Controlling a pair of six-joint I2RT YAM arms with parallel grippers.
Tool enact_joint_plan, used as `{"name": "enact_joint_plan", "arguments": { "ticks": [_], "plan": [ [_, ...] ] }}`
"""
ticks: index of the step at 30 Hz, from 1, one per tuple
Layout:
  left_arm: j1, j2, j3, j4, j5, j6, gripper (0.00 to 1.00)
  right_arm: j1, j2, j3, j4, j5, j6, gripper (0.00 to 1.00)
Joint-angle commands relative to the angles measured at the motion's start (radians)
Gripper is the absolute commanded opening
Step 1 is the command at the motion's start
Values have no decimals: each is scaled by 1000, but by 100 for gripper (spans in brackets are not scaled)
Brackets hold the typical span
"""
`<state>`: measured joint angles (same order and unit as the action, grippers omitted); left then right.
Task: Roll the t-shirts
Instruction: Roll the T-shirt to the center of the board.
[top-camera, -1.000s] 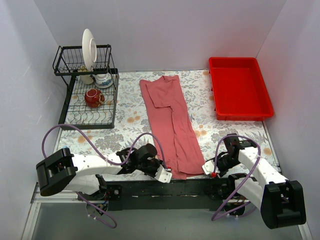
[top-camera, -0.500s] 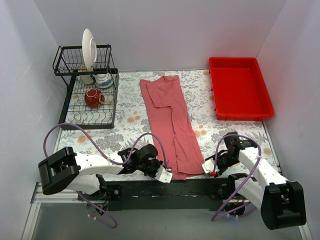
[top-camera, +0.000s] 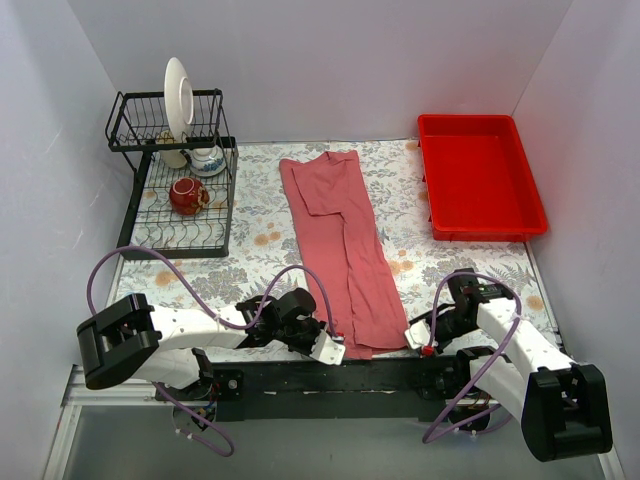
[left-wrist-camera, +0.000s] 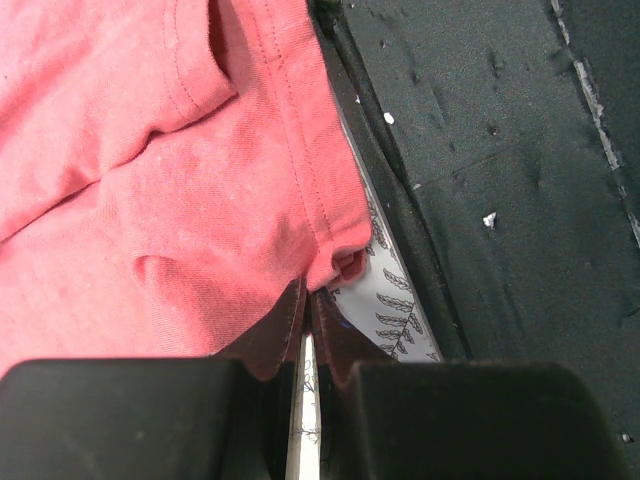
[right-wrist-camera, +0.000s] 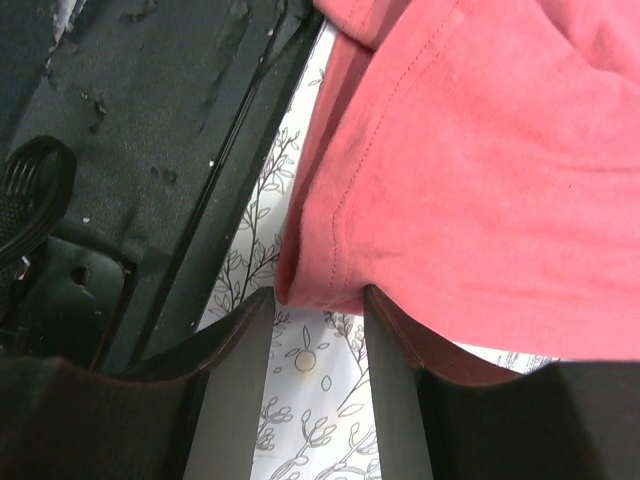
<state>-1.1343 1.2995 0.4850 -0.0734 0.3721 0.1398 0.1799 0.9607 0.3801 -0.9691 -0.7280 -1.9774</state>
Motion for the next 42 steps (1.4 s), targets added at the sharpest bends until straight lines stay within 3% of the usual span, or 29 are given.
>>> {"name": "enact_joint_plan", "arguments": {
  "ticks": [1, 5, 8, 9, 10, 12, 15, 18, 24, 32, 42],
  "plan": [
    [5, -3, 13, -2, -7, -11, 0, 12, 23, -50, 46, 32, -687, 50],
    [5, 4, 21, -2, -7, -14, 0, 21, 30, -58, 41, 38, -695, 46],
    [5, 7, 33, -12, -9, -23, 0, 35, 32, -52, 23, 44, -683, 33],
    [5, 6, 40, -20, -9, -34, 0, 41, 30, -46, 18, 56, -664, 20],
    [5, -5, 46, -26, -6, -43, 0, 46, 18, -40, 6, 58, -646, 14],
    [5, -28, 55, -69, 7, -63, 0, 47, -2, -11, -11, 68, -559, 6],
    [5, -77, 90, -150, 37, -134, 0, 47, -46, 67, -94, 79, -438, 1],
    [5, -106, 142, -242, 96, -238, 0, 47, -88, 137, -221, 72, -317, 1],
    [13, -134, 187, -336, 134, -385, 0, 49, -125, 267, -244, 47, -17, 1],
    [122, -129, 176, -355, 169, -516, 0, 179, -37, 341, 9, 68, 411, 1],
    [258, -68, 216, -286, 99, -563, 0, 247, 234, 491, 164, 117, 658, 1]
  ]
}}
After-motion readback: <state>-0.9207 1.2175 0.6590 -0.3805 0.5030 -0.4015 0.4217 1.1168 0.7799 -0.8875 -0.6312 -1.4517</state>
